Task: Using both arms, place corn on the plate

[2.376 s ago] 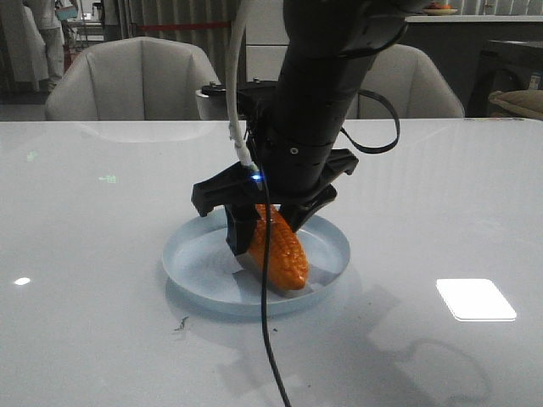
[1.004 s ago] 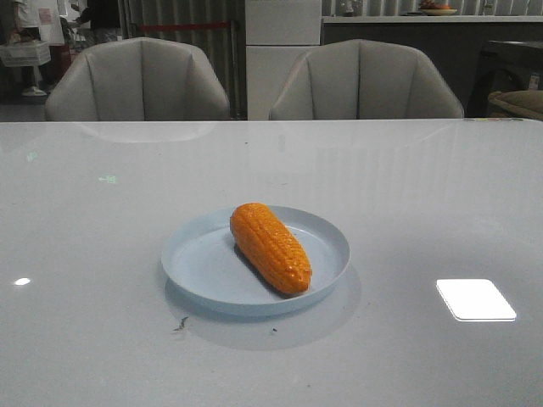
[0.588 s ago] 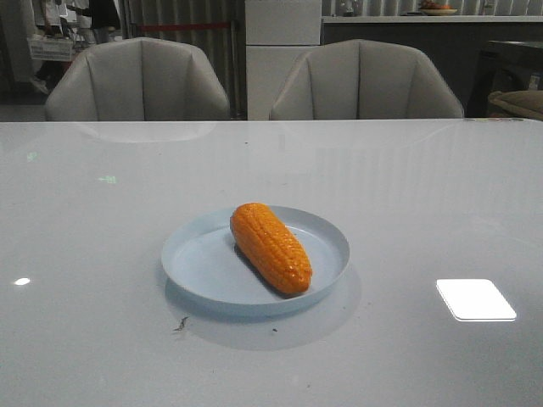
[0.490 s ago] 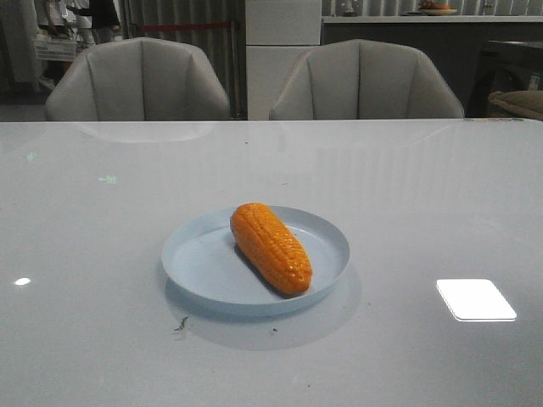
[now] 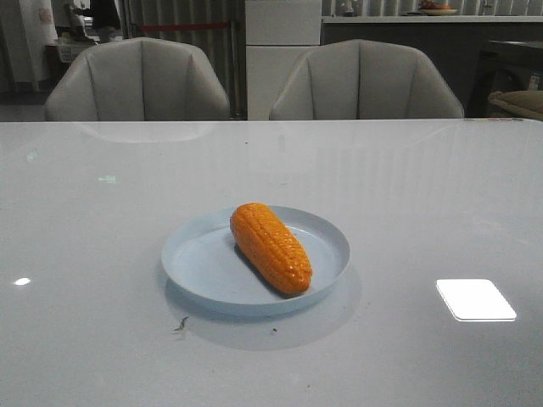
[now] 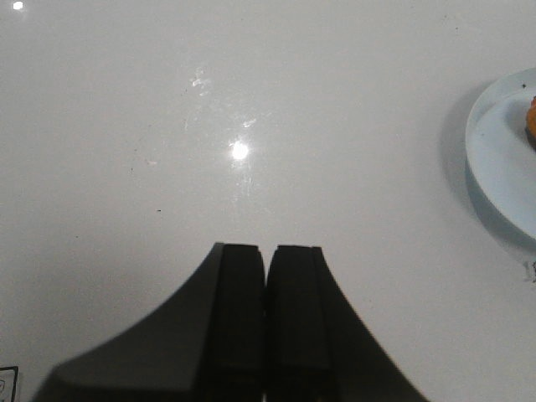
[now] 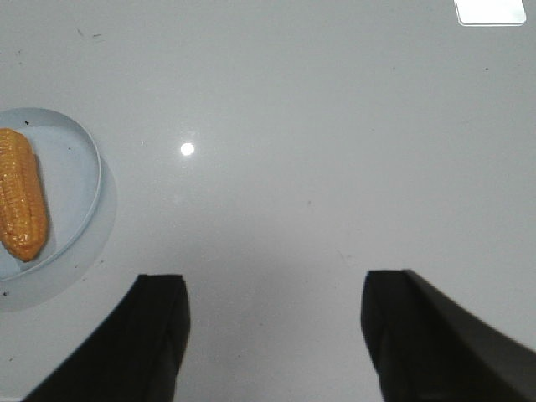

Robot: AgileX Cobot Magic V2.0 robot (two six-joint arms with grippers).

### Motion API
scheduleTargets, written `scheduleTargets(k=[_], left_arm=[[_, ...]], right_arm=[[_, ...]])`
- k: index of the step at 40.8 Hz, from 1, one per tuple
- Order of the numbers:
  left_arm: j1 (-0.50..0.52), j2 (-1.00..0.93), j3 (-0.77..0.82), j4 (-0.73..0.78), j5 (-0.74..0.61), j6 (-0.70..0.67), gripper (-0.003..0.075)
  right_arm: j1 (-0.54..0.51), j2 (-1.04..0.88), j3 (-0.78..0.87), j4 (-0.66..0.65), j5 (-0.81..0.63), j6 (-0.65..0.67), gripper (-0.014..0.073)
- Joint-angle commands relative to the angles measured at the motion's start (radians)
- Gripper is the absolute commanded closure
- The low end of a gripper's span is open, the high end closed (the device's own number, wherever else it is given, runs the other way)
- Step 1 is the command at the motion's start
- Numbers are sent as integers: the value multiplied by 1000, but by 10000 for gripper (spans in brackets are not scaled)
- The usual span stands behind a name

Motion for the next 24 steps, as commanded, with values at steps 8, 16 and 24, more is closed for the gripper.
scheduleTargets(k=[8, 16, 24], left_arm=[[1, -7, -27, 10, -68, -12, 631], [19, -88, -27, 19, -101, -10, 631], [145, -241, -27, -138, -165, 344, 631]], right_arm=[[-6, -6, -27, -6, -58, 1, 50], [-6, -6, -27, -6, -57, 1, 50], [-6, -6, -27, -6, -57, 1, 50]])
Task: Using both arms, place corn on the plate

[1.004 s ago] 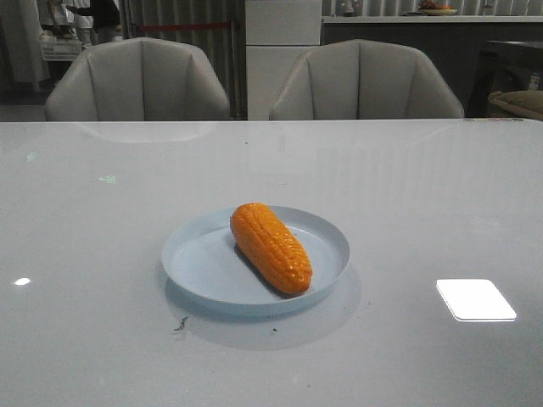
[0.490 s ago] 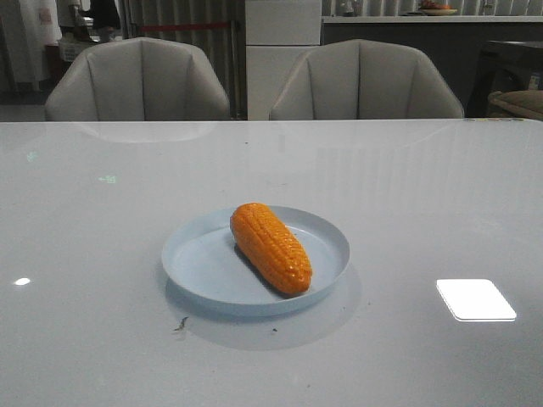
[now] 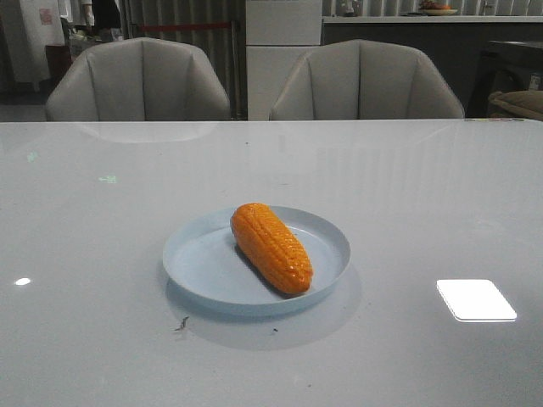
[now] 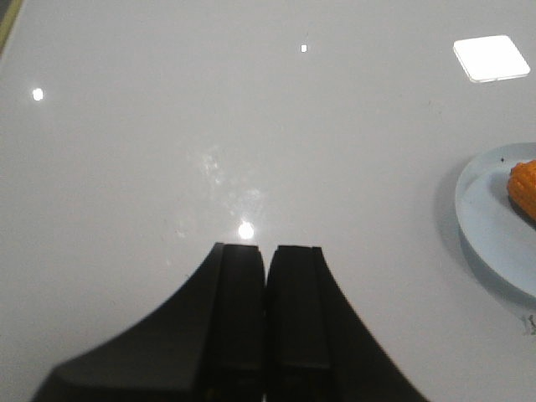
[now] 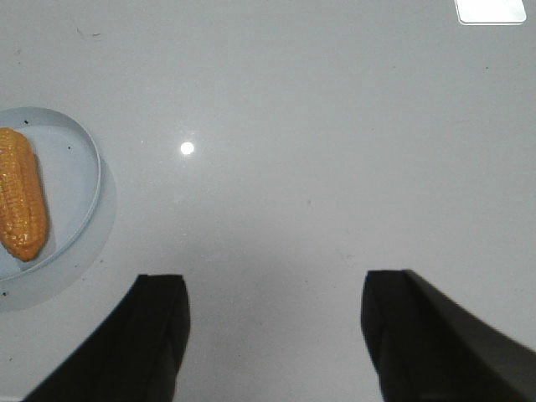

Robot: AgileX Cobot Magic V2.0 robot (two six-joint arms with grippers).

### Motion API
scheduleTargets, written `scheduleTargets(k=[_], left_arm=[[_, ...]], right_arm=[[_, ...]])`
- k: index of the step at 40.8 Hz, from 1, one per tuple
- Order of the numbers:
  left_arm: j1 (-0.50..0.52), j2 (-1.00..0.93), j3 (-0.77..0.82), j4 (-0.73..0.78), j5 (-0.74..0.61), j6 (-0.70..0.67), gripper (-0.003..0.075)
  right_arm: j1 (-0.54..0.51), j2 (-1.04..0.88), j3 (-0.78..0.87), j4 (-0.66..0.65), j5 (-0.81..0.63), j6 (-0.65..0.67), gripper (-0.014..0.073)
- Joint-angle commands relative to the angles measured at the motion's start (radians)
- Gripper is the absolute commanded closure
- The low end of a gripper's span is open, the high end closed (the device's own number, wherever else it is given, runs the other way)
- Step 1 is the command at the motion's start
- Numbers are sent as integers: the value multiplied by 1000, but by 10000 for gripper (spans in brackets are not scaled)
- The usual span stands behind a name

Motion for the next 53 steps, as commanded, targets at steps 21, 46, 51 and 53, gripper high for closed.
scheduleTargets(k=[21, 46, 51, 53], left_arm=[[278, -454, 434, -344, -594, 198, 631], [203, -680, 790, -294, -719, 194, 631], [196, -680, 790, -292, -714, 194, 631], [196, -678, 790, -292, -714, 194, 631]], right_arm=[[-6, -6, -27, -6, -57, 1, 50], [-6, -6, -27, -6, -43, 1, 50], [-6, -5, -27, -5, -40, 1, 50], [-6, -5, -27, -5, -40, 1, 50]])
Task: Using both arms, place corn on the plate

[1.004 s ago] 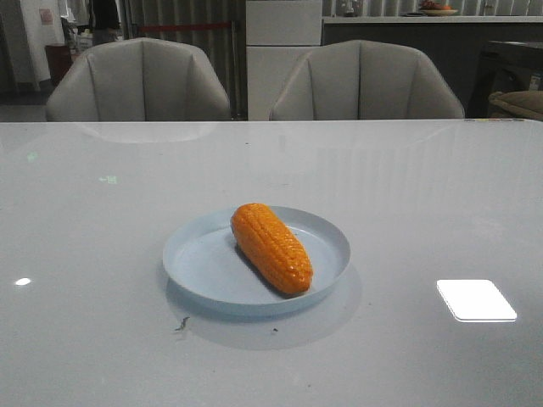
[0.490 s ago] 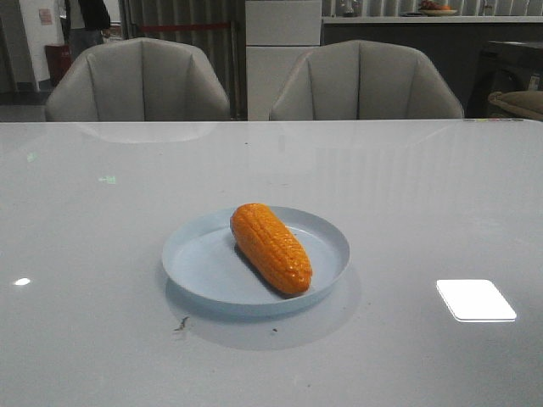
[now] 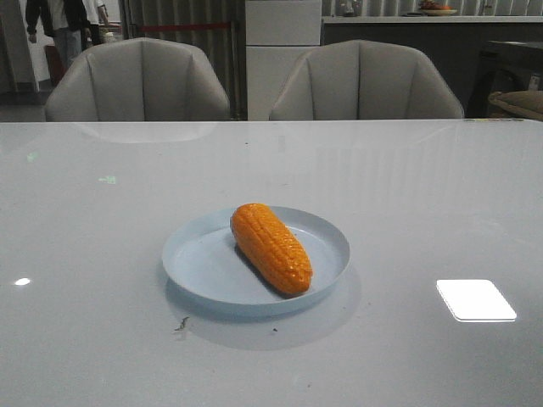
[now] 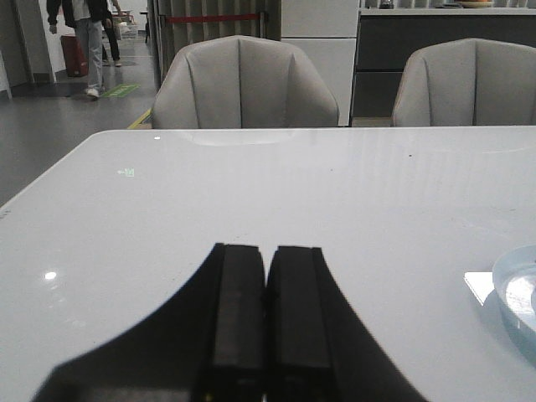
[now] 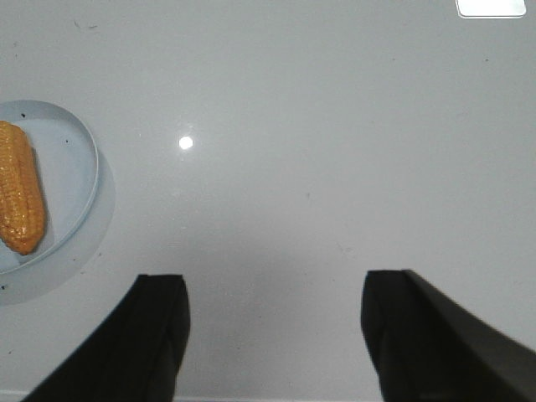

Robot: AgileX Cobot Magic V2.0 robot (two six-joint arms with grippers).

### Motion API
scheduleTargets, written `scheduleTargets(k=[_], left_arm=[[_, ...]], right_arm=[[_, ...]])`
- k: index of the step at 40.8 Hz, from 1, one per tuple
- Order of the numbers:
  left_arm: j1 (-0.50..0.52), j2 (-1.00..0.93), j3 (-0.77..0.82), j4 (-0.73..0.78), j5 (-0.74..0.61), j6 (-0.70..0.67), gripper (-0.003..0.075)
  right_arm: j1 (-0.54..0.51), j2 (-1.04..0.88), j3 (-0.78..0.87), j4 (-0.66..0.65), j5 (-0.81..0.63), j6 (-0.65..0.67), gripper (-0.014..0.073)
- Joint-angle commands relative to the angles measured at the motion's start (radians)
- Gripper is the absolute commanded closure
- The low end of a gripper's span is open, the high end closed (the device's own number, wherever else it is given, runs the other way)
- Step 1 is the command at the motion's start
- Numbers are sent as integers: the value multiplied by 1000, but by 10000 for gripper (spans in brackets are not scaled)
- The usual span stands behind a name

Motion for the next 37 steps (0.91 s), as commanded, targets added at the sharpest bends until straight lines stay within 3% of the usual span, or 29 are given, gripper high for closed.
scheduleTargets(k=[1, 32, 37], left_arm=[[-8, -16, 3, 2, -93, -2, 631], [-8, -16, 3, 2, -93, -2, 631], [-8, -16, 3, 2, -93, -2, 631]], right_arm=[[-6, -5, -27, -5, -54, 0, 50], [-6, -11, -27, -52, -53, 0, 53], [-7, -52, -13, -72, -50, -8, 133]])
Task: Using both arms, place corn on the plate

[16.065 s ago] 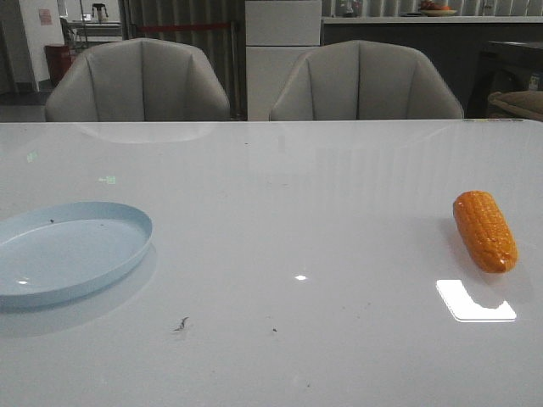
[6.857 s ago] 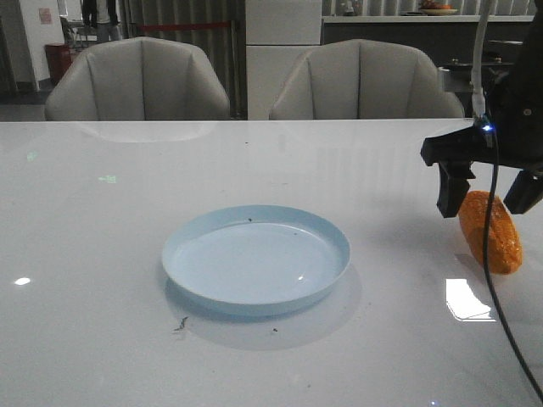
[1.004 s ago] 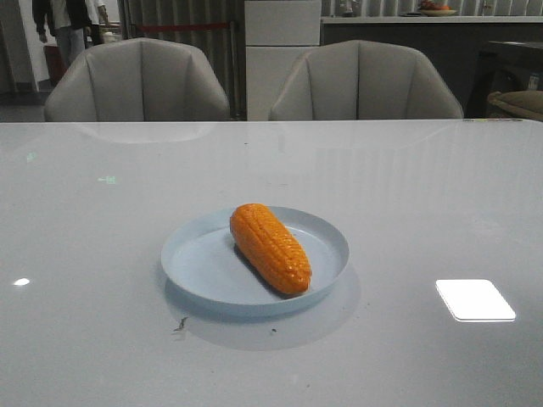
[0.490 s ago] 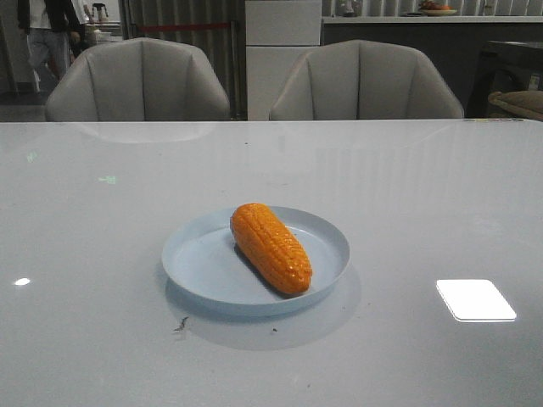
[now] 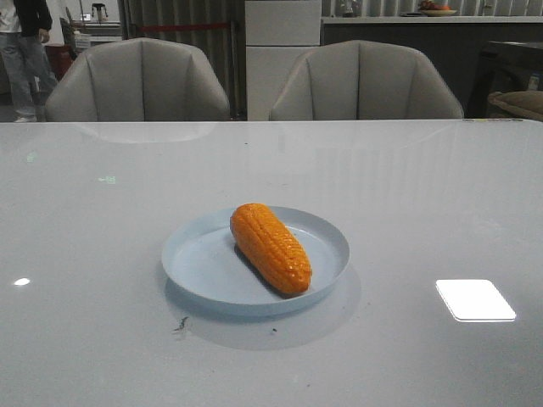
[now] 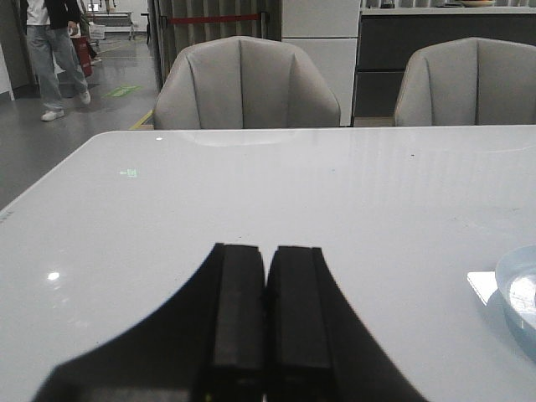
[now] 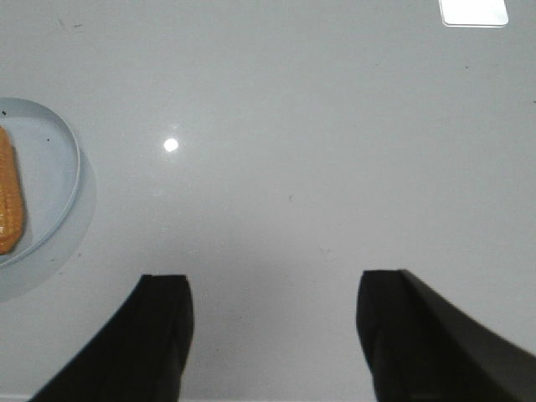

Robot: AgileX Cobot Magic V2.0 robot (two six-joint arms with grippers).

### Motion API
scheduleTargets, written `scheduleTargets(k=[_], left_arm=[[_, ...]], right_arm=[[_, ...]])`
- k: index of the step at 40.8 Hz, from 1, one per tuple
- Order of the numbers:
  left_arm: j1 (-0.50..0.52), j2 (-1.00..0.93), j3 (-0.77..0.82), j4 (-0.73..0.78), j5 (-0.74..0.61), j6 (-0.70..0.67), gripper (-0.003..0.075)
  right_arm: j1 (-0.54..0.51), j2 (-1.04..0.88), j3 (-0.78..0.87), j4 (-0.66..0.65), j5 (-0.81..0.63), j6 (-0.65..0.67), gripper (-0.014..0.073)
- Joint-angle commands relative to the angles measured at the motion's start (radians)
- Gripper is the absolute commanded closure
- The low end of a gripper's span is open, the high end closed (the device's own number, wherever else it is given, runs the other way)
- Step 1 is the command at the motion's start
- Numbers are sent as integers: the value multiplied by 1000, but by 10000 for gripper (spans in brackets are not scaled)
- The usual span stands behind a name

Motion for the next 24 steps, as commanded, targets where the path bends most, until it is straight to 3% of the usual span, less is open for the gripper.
scheduleTargets(k=[1, 10, 16, 24], left_arm=[[-8, -16, 3, -2, -93, -2, 631], [-8, -16, 3, -2, -93, -2, 631], [-8, -16, 3, -2, -93, -2, 631], [-8, -16, 3, -2, -93, -2, 631]], right_arm=[[-7, -43, -12, -27, -54, -8, 171], [-30, -169, 124, 76, -194, -8, 573], [-99, -306, 269, 145, -374, -33, 557], [-104, -514, 457, 180, -590, -120, 557]])
